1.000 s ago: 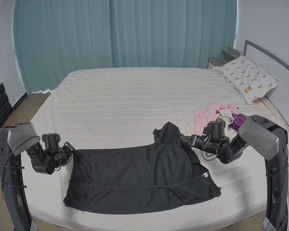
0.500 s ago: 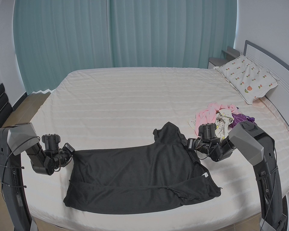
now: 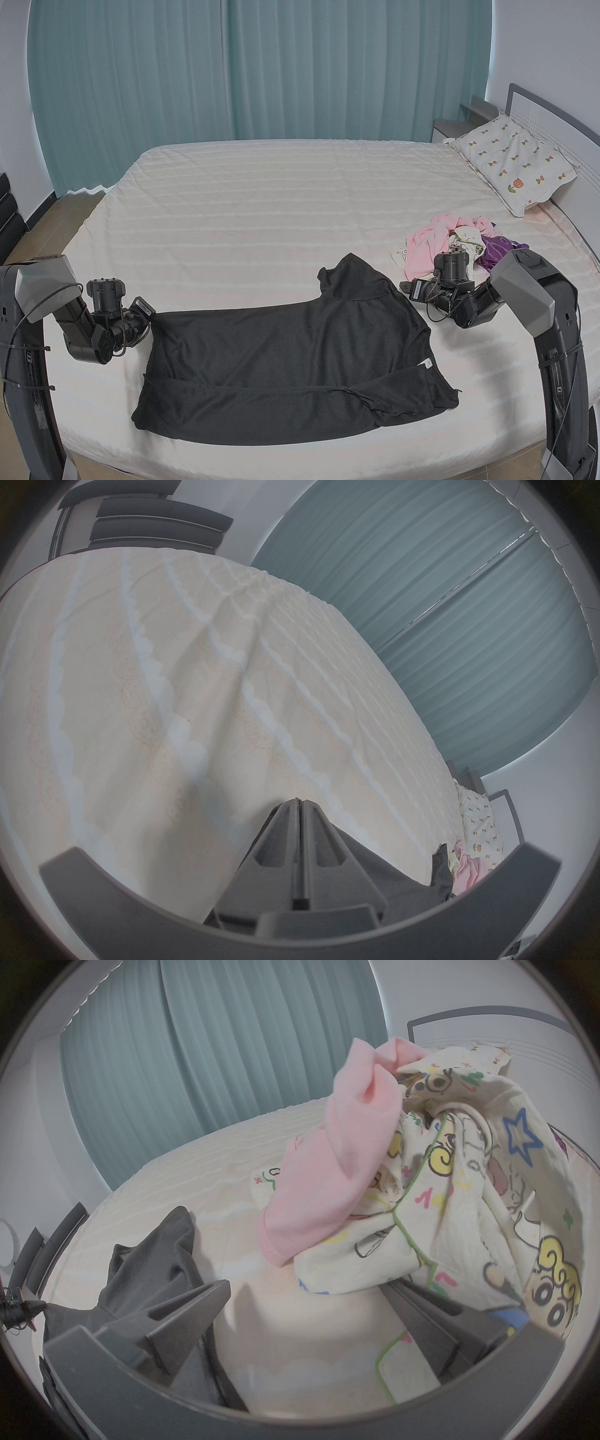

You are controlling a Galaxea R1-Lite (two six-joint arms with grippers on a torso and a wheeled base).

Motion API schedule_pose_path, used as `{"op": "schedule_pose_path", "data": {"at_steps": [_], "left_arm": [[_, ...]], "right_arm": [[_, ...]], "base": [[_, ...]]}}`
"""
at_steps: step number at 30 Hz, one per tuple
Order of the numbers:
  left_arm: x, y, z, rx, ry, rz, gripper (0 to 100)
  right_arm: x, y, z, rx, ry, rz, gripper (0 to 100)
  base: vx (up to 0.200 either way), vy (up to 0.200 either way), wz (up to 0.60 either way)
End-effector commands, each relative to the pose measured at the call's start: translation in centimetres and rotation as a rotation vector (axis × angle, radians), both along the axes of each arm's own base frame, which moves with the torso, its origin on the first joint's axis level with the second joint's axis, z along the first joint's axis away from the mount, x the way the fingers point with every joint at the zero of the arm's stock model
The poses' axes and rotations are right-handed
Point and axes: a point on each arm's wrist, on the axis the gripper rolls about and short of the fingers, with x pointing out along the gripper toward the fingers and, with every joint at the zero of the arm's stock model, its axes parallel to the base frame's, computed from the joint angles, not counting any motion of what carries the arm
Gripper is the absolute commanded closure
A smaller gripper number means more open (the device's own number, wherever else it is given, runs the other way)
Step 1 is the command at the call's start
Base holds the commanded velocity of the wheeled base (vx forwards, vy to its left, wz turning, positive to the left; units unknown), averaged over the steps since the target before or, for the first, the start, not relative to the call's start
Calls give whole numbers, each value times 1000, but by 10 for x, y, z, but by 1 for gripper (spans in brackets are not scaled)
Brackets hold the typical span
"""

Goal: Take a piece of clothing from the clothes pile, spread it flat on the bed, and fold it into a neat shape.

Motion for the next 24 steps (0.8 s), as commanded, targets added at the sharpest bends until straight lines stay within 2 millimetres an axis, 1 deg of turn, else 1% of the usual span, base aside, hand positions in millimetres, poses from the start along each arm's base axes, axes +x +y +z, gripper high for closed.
{"op": "schedule_pose_path", "data": {"at_steps": [1, 4, 6, 8, 9, 10, 11, 13, 14, 15, 18, 21, 24], "left_arm": [[0, 0, 0, 0, -2, 0, 100], [0, 0, 0, 0, -2, 0, 100], [0, 0, 0, 0, 0, 0, 100], [0, 0, 1, -1, -2, -1, 100], [0, 0, 1, 0, -3, -1, 100], [0, 0, 1, 0, -3, -1, 100], [0, 0, 1, -1, -2, -1, 100], [0, 0, 1, -1, -2, -1, 100], [0, 0, 1, 0, -3, -1, 100], [0, 0, 1, -1, -2, -1, 100], [0, 0, 0, -2, 0, 0, 100], [0, 0, 0, -2, 0, 0, 100], [0, 0, 0, -2, 0, 0, 100]], "right_arm": [[2, -7, 2, 11, -10, -10, 0], [4, -4, 10, 55, -57, -16, 0], [4, 0, 20, 83, -94, 4, 0], [3, 2, 22, 91, -95, 14, 0], [-1, 12, 31, 131, -93, 62, 0], [-2, 15, 31, 144, -89, 70, 0], [-5, 22, 32, 178, -80, 89, 0], [-7, 33, 30, 201, -71, 115, 0], [-7, 33, 29, 201, -69, 116, 0], [-7, 38, 27, 205, -68, 132, 0], [-7, 43, 21, 210, -58, 156, 0], [-7, 43, 17, 210, -47, 170, 0], [-2, 45, 10, 203, -53, 179, 0]], "base": [[0, 0, 0], [0, 0, 0], [0, 0, 0], [0, 0, 0], [0, 0, 0], [0, 0, 0], [0, 0, 0], [0, 0, 0], [0, 0, 0], [0, 0, 0], [0, 0, 0], [0, 0, 0], [0, 0, 0]]}}
